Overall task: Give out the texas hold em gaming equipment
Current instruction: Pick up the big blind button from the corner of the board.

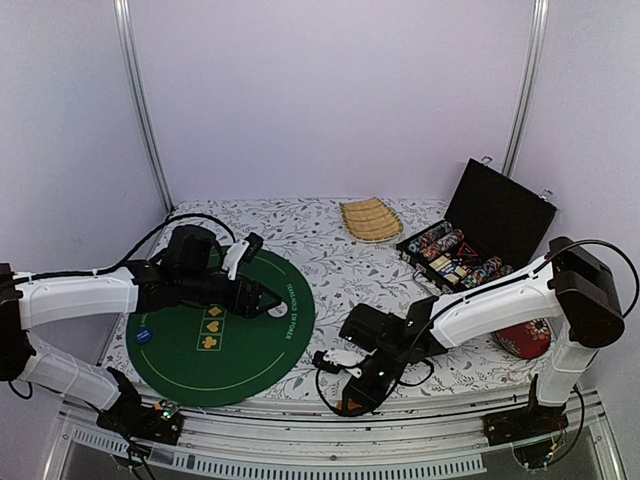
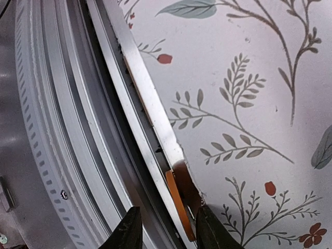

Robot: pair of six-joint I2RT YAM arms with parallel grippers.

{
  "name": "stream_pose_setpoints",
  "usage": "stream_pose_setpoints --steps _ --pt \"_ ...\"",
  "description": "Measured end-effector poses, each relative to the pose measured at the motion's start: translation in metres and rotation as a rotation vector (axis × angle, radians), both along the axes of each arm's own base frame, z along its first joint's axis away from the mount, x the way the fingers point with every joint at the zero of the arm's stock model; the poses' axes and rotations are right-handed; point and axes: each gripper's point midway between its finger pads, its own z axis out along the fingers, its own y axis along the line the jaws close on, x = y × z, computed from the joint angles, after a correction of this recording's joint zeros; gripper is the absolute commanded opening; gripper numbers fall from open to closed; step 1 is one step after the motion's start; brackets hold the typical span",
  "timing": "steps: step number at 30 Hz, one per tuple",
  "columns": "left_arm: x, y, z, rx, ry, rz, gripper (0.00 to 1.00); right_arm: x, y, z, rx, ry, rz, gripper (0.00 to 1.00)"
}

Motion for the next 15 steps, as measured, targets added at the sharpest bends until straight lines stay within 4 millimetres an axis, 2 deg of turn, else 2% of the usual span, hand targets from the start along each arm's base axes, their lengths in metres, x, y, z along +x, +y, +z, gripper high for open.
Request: stream_pose_setpoints --steps 4,6,7,8,9,12,15 --pt "0.001 0.0 0.0 0.002 -0.005 0.002 0.77 -0.006 -0.003 -0.003 -0.017 0.002 0.022 0.33" --pt "0.001 0.001 0.0 0.004 -0.007 0.004 0.77 -0.01 -0.003 -0.005 -0.022 0.003 0.033 0.26" --pt "0.001 0.001 0.0 0.006 -0.009 0.004 0.77 -0.011 -0.003 -0.007 -0.025 0.003 0.038 0.21" --pt "0.002 0.001 0.0 0.007 -0.01 0.004 0.77 -0.013 -0.003 -0.008 -0.027 0.004 0.043 0.1" --pt "0.002 0.001 0.0 0.008 -0.012 0.004 0.77 -0.014 -0.003 -0.009 -0.03 0.003 0.047 0.04" --pt "0.001 0.001 -0.001 0.01 -0.011 0.004 0.77 -0.001 0.001 -0.007 -0.016 -0.054 0.054 0.02" --pt "0.0 0.002 -0.002 0.017 -0.007 0.003 0.76 -0.002 0.001 -0.007 -0.015 -0.077 0.084 0.03"
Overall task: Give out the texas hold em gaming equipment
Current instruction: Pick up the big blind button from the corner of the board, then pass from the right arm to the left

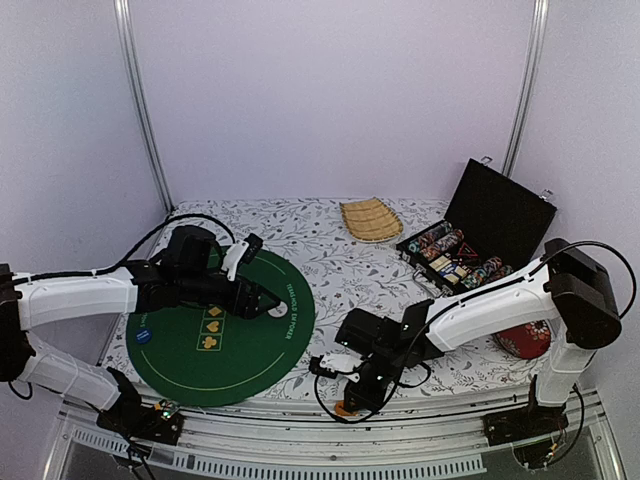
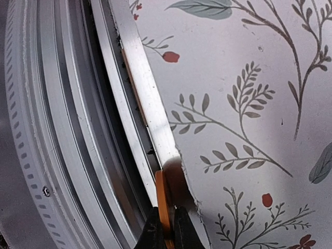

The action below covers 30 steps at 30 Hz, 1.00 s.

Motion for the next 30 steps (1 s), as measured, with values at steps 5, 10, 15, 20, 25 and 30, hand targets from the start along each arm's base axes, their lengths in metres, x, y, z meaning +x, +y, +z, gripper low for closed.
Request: stream_pose_setpoints --steps 5,10,15,20,25,30 --pt "-0.005 0.002 0.024 -0.035 -0.061 -0.018 0.7 0.01 0.004 0.028 0.049 0.025 -0.052 0.02" --pt "-0.037 -0.015 0.077 -0.161 -0.207 -0.195 0.68 0.058 0.019 0.171 0.494 0.032 -0.147 0.02" --pt "-0.09 -0.04 0.116 -0.265 -0.362 -0.446 0.62 0.062 0.029 0.276 0.789 -0.08 -0.031 0.02" --pt "-0.108 -0.058 0.127 -0.284 -0.418 -0.573 0.39 0.057 0.041 0.274 0.807 -0.079 0.045 0.02" --pt "-0.116 -0.068 0.127 -0.284 -0.435 -0.635 0.29 0.057 0.044 0.269 0.804 -0.08 0.061 0.02" --pt "-0.117 -0.073 0.126 -0.286 -0.443 -0.653 0.16 0.058 0.046 0.269 0.813 -0.092 0.071 0.02"
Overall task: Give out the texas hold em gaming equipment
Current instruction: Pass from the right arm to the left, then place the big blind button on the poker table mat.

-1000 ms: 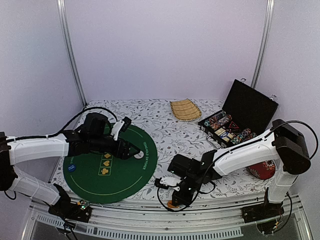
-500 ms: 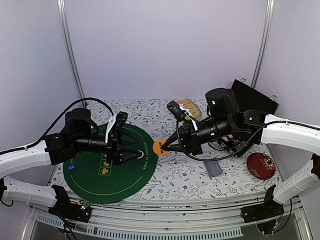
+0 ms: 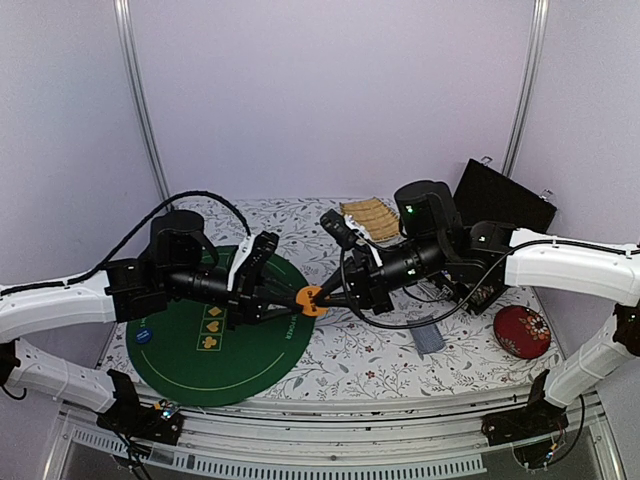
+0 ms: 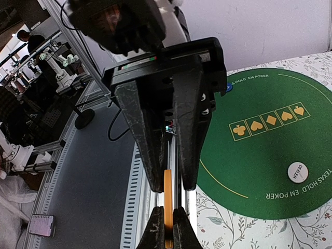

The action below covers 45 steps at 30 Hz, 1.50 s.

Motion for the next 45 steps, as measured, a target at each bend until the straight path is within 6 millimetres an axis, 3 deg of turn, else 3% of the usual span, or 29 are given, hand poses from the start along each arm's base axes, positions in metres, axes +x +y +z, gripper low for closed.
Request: stream_pose_setpoints --steps 2,7,8,9,11,13,15,18,21,24,26,30,37,41,45 --pt "0.001 -0.004 -0.001 0.007 0.006 -0.006 0.01 0.002 0.001 -0.003 -0.006 -0.004 -0.005 0.02" --pt "0.003 -0.006 -0.006 0.025 0.051 0.003 0.0 0.005 0.001 -0.007 -0.008 -0.054 -0.003 0.04" --pt "0.003 -0.006 -0.006 0.026 0.056 0.008 0.0 0.006 0.001 -0.007 -0.008 -0.058 -0.003 0.11" --pt "0.004 -0.006 -0.006 0.028 0.062 0.017 0.0 0.007 0.001 -0.007 -0.009 -0.063 -0.008 0.3" --pt "0.009 -0.006 -0.007 0.03 0.065 0.048 0.0 0.011 0.002 -0.008 -0.017 -0.061 -0.035 0.79" --pt "0.022 -0.003 -0.005 0.024 0.088 0.116 0.0 0.02 0.002 -0.008 -0.022 -0.071 -0.084 1.0" --pt "0.04 0.003 -0.004 0.017 0.14 0.193 0.0 0.033 0.0 -0.008 -0.023 -0.079 -0.147 0.99" --pt "0.111 0.044 -0.014 0.001 0.296 0.456 0.0 0.058 -0.013 -0.012 -0.032 -0.071 -0.271 0.99" --pt "0.208 0.156 -0.051 -0.065 0.502 0.899 0.0 0.083 -0.03 -0.018 -0.045 -0.052 -0.387 0.99" --pt "0.243 0.256 -0.104 -0.135 0.701 1.232 0.0 0.096 -0.038 -0.027 -0.068 -0.04 -0.45 0.99" --pt "0.25 0.286 -0.135 -0.152 0.819 1.335 0.0 0.096 -0.038 -0.028 -0.074 -0.034 -0.459 0.99" --pt "0.269 0.304 -0.172 -0.17 0.959 1.396 0.0 0.097 -0.039 -0.03 -0.081 -0.037 -0.468 0.99" --pt "0.304 0.345 -0.204 -0.233 1.054 1.496 0.0 0.099 -0.041 -0.035 -0.097 -0.042 -0.484 0.99" --pt "0.319 0.349 -0.223 -0.23 1.097 1.501 0.0 0.101 -0.042 -0.036 -0.103 -0.052 -0.488 0.99" --pt "0.32 0.353 -0.238 -0.214 1.123 1.533 0.0 0.101 -0.043 -0.038 -0.111 -0.058 -0.49 0.99"
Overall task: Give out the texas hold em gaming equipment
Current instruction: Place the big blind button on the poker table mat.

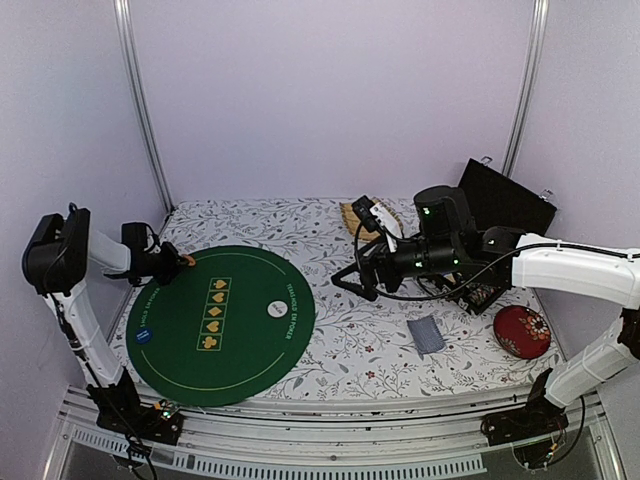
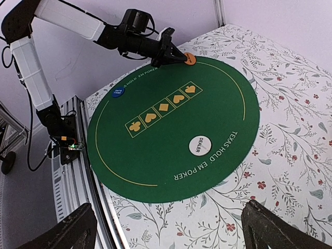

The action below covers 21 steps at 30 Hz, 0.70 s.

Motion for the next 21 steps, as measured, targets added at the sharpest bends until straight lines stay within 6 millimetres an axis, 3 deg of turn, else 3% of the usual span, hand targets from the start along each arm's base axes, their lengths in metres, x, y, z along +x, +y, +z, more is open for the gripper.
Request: stream_pose_setpoints --steps 8,15,19,21 --pt "0.004 0.007 -0.003 0.028 -0.002 0.033 0.0 0.002 -0.004 -0.007 -0.033 0.011 -0.021 0.99" --pt "0.002 0.016 -0.008 0.063 0.021 0.071 0.62 0.009 -0.01 -0.005 -0.07 0.007 -0.07 0.99" --pt "0.0 0.024 0.008 0.101 0.001 0.107 0.91 0.019 -0.02 -0.002 -0.12 0.0 -0.145 0.99" --pt "-0.005 0.031 0.022 0.143 -0.005 0.134 0.98 0.027 -0.03 -0.004 -0.161 -0.002 -0.201 0.99"
